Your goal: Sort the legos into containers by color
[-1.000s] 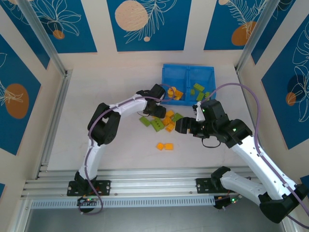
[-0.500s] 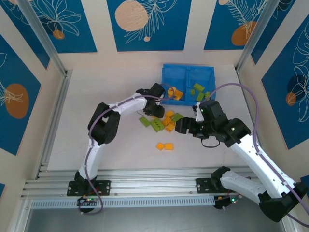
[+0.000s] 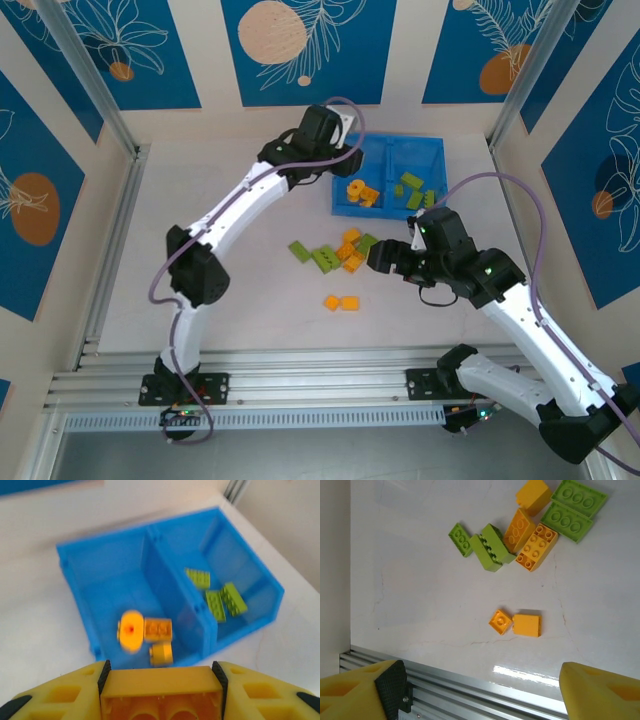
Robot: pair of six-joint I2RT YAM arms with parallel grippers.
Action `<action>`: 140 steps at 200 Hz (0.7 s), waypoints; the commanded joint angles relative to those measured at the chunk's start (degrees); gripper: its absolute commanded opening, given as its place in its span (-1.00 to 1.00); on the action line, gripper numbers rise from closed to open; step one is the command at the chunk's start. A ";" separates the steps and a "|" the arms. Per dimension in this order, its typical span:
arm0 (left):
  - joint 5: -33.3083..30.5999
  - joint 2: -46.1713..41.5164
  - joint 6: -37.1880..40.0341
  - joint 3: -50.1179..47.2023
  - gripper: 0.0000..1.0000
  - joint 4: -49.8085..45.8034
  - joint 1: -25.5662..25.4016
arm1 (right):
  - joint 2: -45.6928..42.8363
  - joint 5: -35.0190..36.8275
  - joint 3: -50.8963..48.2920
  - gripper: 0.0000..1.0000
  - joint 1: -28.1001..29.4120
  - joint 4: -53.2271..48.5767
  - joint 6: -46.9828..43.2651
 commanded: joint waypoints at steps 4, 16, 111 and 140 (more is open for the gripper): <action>-3.08 13.02 6.64 11.36 -0.06 0.82 0.04 | -1.01 2.57 0.74 0.67 0.20 -1.98 2.31; -3.93 17.48 7.15 16.54 -0.06 2.32 0.27 | -1.15 3.37 0.86 0.68 0.22 -3.32 2.72; -4.60 27.61 -0.53 22.26 0.30 18.87 -0.11 | -2.44 3.64 0.42 0.76 0.20 -4.45 2.23; -4.76 24.55 -0.51 22.41 0.66 17.00 -0.27 | -2.44 3.53 0.15 0.77 0.20 -4.35 2.70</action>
